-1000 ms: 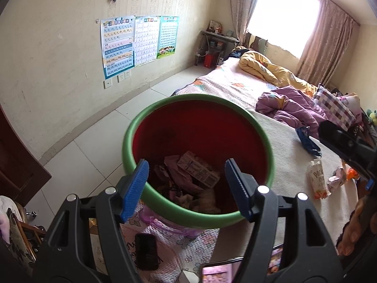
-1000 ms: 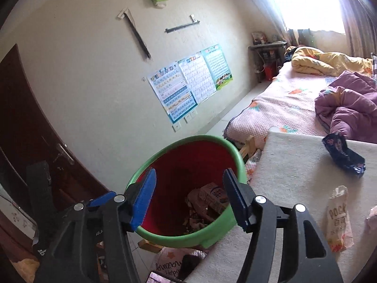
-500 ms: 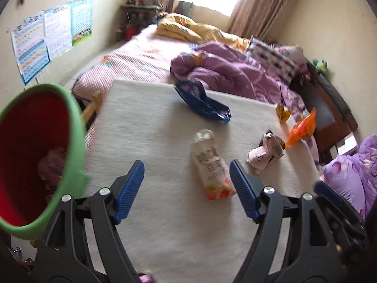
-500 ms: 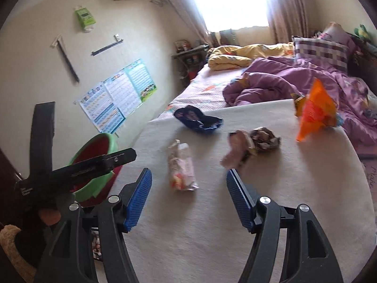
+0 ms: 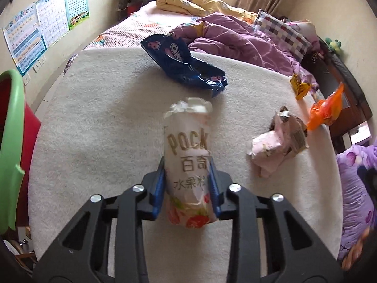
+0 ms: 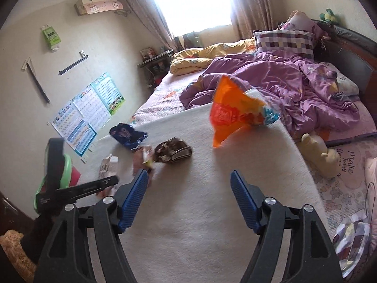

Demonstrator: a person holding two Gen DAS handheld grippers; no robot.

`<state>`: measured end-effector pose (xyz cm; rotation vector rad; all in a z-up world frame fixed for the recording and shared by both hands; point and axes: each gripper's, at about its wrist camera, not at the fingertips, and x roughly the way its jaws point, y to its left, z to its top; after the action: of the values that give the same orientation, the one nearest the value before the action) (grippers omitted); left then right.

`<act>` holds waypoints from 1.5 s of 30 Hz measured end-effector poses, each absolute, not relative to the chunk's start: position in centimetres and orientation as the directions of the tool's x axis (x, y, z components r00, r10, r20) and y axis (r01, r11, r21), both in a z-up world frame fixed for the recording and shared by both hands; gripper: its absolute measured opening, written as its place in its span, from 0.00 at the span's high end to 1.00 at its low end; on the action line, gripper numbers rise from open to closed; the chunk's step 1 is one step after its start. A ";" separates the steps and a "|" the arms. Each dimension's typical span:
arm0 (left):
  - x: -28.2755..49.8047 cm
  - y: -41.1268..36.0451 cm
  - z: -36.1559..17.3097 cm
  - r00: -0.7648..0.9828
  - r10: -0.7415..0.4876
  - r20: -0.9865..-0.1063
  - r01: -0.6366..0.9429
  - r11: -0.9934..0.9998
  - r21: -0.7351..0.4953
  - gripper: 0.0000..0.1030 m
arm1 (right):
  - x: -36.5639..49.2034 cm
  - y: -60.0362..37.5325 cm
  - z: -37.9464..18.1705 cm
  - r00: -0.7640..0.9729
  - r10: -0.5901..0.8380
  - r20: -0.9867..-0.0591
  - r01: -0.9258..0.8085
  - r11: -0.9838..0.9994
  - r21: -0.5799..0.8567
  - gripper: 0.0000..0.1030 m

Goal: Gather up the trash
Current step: 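Grasp the white Pocky bag with the left tool while the right tool grasps the orange bag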

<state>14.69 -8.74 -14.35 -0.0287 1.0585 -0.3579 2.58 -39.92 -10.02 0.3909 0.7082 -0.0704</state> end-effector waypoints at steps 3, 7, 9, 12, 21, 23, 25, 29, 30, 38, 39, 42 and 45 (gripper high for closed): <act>12.3 -8.4 -13.1 0.465 -0.307 -0.830 0.290 0.939 -0.184 0.70 | 4.9 -43.4 -9.8 0.764 0.027 -0.645 0.243 0.913 0.327 0.24; 9.0 -8.4 -11.7 0.478 -0.324 -0.817 0.320 0.930 -0.182 0.70 | 9.3 -45.6 -9.8 0.739 -0.023 -0.674 0.263 0.930 0.256 0.23; 7.4 -8.5 -11.1 0.476 -0.338 -0.812 0.328 0.925 -0.192 0.70 | 11.2 -46.2 -10.2 0.729 -0.026 -0.684 0.262 0.934 0.244 0.22; 5.8 -9.4 -11.0 0.463 -0.358 -0.811 0.337 0.917 -0.213 0.69 | 13.5 -47.1 -11.6 0.707 -0.011 -0.707 0.276 0.925 0.262 0.19; 4.1 -10.8 -11.1 0.447 -0.367 -0.816 0.374 0.905 -0.202 0.68 | 15.6 -48.6 -15.1 0.644 0.068 -0.762 0.281 0.906 0.318 0.32; 4.3 -10.4 -11.2 0.447 -0.363 -0.817 0.365 0.908 -0.204 0.68 | 15.5 -48.2 -14.5 0.649 0.083 -0.756 0.250 0.916 0.315 0.55; 4.3 -10.2 -11.3 0.448 -0.364 -0.817 0.359 0.910 -0.208 0.68 | 15.4 -47.5 -13.8 0.651 0.076 -0.755 0.227 0.930 0.289 0.78; 4.1 -9.9 -11.1 0.451 -0.370 -0.812 0.362 0.908 -0.212 0.68 | 14.6 -46.3 -13.4 0.646 0.126 -0.753 0.181 0.933 0.311 0.96; 4.1 -9.8 -11.1 0.451 -0.371 -0.812 0.363 0.907 -0.213 0.68 | 14.2 -46.0 -13.2 0.649 0.132 -0.749 0.173 0.934 0.314 0.96; 4.4 -8.7 -11.1 0.459 -0.362 -0.811 0.339 0.916 -0.217 0.68 | 10.4 -42.4 -10.2 0.672 0.202 -0.712 0.064 0.943 0.328 0.99; 4.5 -8.6 -11.1 0.461 -0.361 -0.811 0.335 0.917 -0.218 0.68 | 10.1 -41.6 -10.1 0.667 0.194 -0.719 0.046 0.953 0.300 0.97; 4.7 -8.5 -11.1 0.460 -0.361 -0.811 0.333 0.917 -0.219 0.68 | 9.4 -40.7 -9.7 0.699 0.173 -0.693 0.011 0.968 0.252 0.71; 4.5 -8.9 -11.2 0.454 -0.364 -0.813 0.345 0.913 -0.217 0.68 | 9.7 -41.8 -8.8 0.759 0.143 -0.635 0.033 0.966 0.257 0.29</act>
<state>4.52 -8.88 -11.16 -0.0212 1.0090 -0.4379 9.72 -41.78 -8.80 0.2608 0.7089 0.0609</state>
